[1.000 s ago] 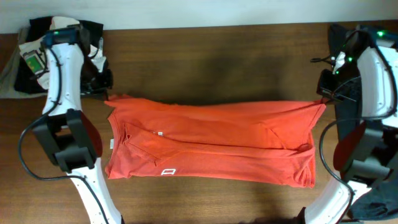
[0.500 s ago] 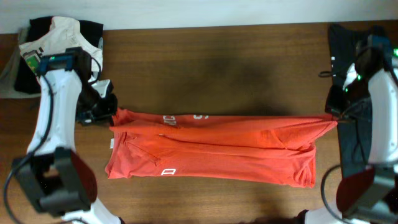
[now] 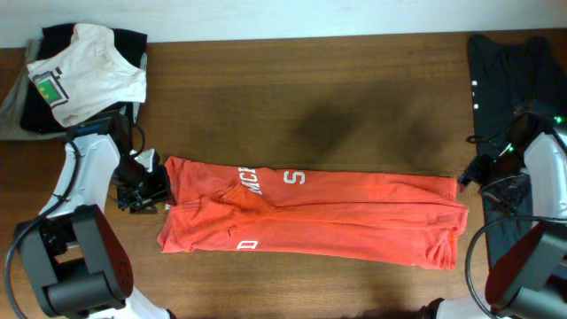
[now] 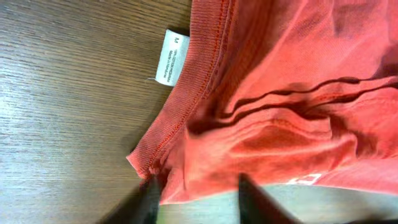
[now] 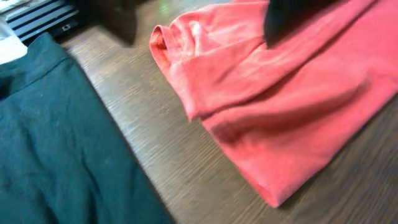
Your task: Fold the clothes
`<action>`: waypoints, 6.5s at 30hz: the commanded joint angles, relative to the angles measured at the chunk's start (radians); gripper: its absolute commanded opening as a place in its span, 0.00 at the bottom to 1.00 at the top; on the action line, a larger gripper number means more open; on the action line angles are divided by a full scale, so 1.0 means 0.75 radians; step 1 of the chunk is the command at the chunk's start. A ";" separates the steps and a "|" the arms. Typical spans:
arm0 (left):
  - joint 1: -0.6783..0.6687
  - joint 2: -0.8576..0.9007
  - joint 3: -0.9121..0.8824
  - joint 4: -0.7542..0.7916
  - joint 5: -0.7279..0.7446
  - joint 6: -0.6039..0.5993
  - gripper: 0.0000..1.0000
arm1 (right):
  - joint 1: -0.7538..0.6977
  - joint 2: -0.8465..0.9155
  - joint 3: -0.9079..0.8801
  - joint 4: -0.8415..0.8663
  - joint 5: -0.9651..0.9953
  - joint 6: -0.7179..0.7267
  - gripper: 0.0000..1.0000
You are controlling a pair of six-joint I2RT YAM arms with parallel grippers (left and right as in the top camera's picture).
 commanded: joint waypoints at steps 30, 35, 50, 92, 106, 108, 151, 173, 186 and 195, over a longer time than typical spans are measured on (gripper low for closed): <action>-0.042 0.007 -0.336 0.476 0.038 -0.062 0.01 | 0.323 -0.005 -0.569 0.600 -0.160 0.083 0.10; 0.079 0.009 -0.410 0.575 -0.060 -0.112 0.01 | 0.323 -0.005 -0.624 0.692 -0.161 0.083 0.18; 0.501 -0.048 -0.190 0.424 -0.007 -0.112 0.00 | 0.372 -0.007 -0.051 0.385 -0.433 -0.178 0.66; 0.499 -0.136 -0.153 0.432 0.060 -0.112 0.99 | 0.221 0.000 -0.342 0.595 -0.424 -0.221 0.98; 0.499 -0.136 -0.153 0.438 0.060 -0.111 0.99 | 0.221 0.003 -0.356 0.469 0.086 -0.085 0.18; 0.499 -0.136 -0.153 0.441 0.060 -0.111 0.99 | 0.223 0.003 -0.365 0.466 0.045 -0.085 0.89; 0.499 -0.136 -0.153 0.462 0.060 -0.112 0.99 | 0.470 -0.031 -0.121 0.302 -0.148 -0.085 0.04; 0.499 -0.136 -0.153 0.451 0.095 -0.111 0.99 | 1.192 0.199 0.440 0.061 -0.110 0.055 0.99; 0.499 -0.136 -0.153 0.451 0.095 -0.111 0.99 | 1.073 0.210 -0.109 0.094 -0.479 -0.133 0.75; 0.499 -0.136 -0.153 0.440 0.095 -0.111 0.99 | 1.091 0.211 -0.125 0.224 -0.509 -0.133 0.28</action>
